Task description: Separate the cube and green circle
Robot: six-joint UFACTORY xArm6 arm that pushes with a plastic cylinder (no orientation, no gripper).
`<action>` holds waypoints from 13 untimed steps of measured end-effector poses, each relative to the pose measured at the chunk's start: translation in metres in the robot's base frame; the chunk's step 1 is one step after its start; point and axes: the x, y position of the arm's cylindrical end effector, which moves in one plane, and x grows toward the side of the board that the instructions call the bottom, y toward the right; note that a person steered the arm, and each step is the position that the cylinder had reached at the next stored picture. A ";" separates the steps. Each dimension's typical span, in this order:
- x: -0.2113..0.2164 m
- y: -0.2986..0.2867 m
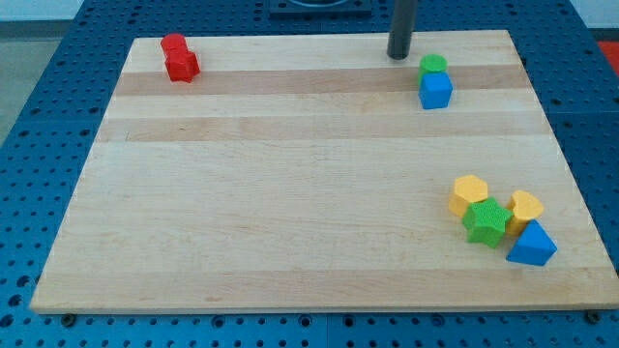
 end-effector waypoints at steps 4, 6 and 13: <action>0.087 0.011; 0.130 0.011; 0.147 0.037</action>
